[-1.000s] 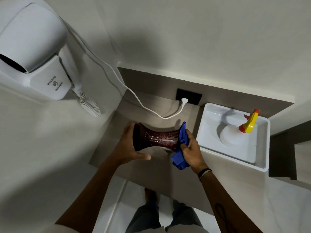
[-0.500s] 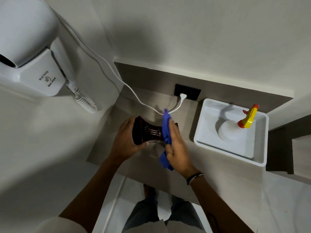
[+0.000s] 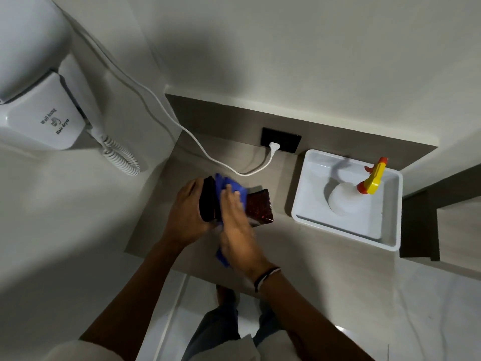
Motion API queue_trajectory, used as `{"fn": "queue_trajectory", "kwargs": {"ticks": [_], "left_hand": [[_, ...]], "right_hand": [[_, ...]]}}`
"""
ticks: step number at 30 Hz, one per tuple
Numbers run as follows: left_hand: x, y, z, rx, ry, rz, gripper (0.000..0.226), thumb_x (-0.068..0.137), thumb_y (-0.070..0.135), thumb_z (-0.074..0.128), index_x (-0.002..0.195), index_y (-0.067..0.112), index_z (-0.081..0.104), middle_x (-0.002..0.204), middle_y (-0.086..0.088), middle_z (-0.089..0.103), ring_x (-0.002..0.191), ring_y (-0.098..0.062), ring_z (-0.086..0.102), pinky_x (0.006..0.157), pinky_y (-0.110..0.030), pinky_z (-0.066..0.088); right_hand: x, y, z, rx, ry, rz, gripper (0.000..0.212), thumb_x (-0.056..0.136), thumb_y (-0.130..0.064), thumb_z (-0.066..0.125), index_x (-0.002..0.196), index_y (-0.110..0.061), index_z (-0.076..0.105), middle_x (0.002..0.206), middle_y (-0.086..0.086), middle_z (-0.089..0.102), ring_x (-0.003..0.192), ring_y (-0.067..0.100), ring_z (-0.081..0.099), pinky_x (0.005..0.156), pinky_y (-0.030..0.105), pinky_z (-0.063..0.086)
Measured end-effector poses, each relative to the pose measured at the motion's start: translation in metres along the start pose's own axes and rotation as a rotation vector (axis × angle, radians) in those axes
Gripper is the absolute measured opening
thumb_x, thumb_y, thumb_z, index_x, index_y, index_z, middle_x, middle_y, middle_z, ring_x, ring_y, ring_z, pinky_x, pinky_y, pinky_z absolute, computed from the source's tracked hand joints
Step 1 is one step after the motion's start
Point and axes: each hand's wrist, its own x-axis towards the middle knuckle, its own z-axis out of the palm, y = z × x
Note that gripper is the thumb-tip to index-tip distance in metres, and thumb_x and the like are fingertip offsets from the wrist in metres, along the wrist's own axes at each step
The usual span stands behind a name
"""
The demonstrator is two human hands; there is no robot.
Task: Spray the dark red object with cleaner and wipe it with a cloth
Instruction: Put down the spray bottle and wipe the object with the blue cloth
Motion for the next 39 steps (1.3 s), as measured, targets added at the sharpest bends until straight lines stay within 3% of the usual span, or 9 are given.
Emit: {"fn": "queue_trajectory", "kwargs": {"ticks": [4, 7, 10, 15, 23, 29, 34, 36, 39], "left_hand": [[-0.002, -0.008, -0.005, 0.003, -0.041, 0.04, 0.093, 0.065, 0.061, 0.077, 0.138, 0.007, 0.056, 0.131, -0.014, 0.064, 0.122, -0.031, 0.058, 0.107, -0.05, 0.048], [-0.011, -0.011, -0.009, -0.02, -0.013, -0.056, 0.113, 0.055, 0.072, 0.081, 0.147, 0.017, 0.046, 0.141, -0.008, 0.056, 0.127, -0.019, 0.05, 0.102, -0.038, 0.045], [-0.013, -0.004, -0.006, -0.036, 0.011, -0.044, 0.114, 0.055, 0.074, 0.081, 0.149, 0.021, 0.043, 0.143, -0.005, 0.055, 0.126, -0.013, 0.046, 0.1, -0.036, 0.042], [0.0, 0.002, -0.003, 0.042, -0.032, 0.073, 0.091, 0.069, 0.063, 0.071, 0.135, 0.002, 0.058, 0.129, -0.018, 0.064, 0.119, -0.033, 0.058, 0.104, -0.049, 0.049], [-0.02, -0.01, -0.006, -0.058, -0.039, -0.133, 0.123, 0.051, 0.079, 0.082, 0.15, 0.015, 0.044, 0.143, -0.004, 0.051, 0.125, -0.017, 0.05, 0.1, -0.039, 0.046], [-0.016, -0.01, -0.001, -0.336, 0.054, -0.303, 0.092, 0.053, 0.064, 0.097, 0.133, 0.036, 0.062, 0.129, 0.005, 0.068, 0.117, -0.014, 0.065, 0.096, -0.036, 0.055], [-0.007, -0.006, -0.003, -0.527, 0.129, -0.546, 0.073, 0.042, 0.095, 0.078, 0.093, 0.044, 0.072, 0.088, 0.015, 0.079, 0.084, -0.002, 0.076, 0.058, -0.009, 0.054], [-0.007, -0.004, -0.003, -0.516, 0.106, -0.601, 0.081, 0.045, 0.104, 0.065, 0.102, 0.046, 0.068, 0.095, 0.011, 0.076, 0.087, -0.009, 0.077, 0.059, -0.014, 0.056], [-0.013, -0.004, -0.003, -0.433, -0.046, -0.523, 0.086, 0.069, 0.103, 0.048, 0.146, 0.066, 0.039, 0.137, 0.013, 0.062, 0.119, -0.012, 0.066, 0.093, -0.041, 0.06]], "right_hand": [[-0.007, 0.002, 0.0, -0.071, -0.009, -0.161, 0.108, 0.086, 0.019, 0.056, 0.165, -0.015, -0.009, 0.177, 0.004, -0.014, 0.165, 0.025, -0.008, 0.133, 0.045, 0.009], [-0.017, 0.05, -0.022, -0.269, -0.068, 0.013, 0.089, 0.097, 0.015, 0.05, 0.162, -0.012, -0.003, 0.173, 0.008, -0.012, 0.164, 0.034, -0.007, 0.134, 0.054, 0.011], [-0.012, 0.055, -0.031, -0.158, -0.126, 0.158, 0.094, 0.097, 0.013, 0.053, 0.161, -0.017, -0.008, 0.169, -0.002, -0.019, 0.163, 0.03, -0.014, 0.134, 0.053, 0.009], [0.002, -0.016, 0.0, 0.09, -0.02, -0.074, 0.108, 0.088, 0.016, 0.053, 0.164, -0.024, -0.013, 0.177, -0.001, -0.014, 0.165, 0.028, -0.009, 0.133, 0.047, 0.015], [-0.02, 0.074, -0.026, -0.387, -0.099, 0.024, 0.079, 0.1, 0.014, 0.045, 0.166, -0.005, 0.005, 0.176, 0.017, -0.004, 0.162, 0.043, -0.006, 0.131, 0.058, 0.017], [-0.008, 0.078, -0.048, 0.379, 0.051, 0.404, 0.085, 0.097, 0.015, 0.049, 0.168, -0.012, 0.013, 0.175, 0.008, 0.02, 0.16, 0.027, 0.026, 0.133, 0.044, 0.024], [-0.002, 0.081, -0.054, 0.754, 0.12, 0.668, 0.065, 0.103, 0.012, 0.048, 0.161, -0.014, 0.037, 0.158, 0.012, 0.05, 0.141, 0.03, 0.055, 0.12, 0.054, 0.045], [0.0, 0.083, -0.053, 0.804, 0.132, 0.716, 0.06, 0.102, 0.012, 0.049, 0.156, -0.013, 0.045, 0.149, 0.014, 0.059, 0.133, 0.034, 0.061, 0.116, 0.057, 0.049], [0.005, 0.083, -0.054, 0.809, 0.149, 0.735, 0.056, 0.101, 0.013, 0.048, 0.151, -0.011, 0.051, 0.143, 0.016, 0.064, 0.129, 0.036, 0.064, 0.114, 0.058, 0.05]]}}
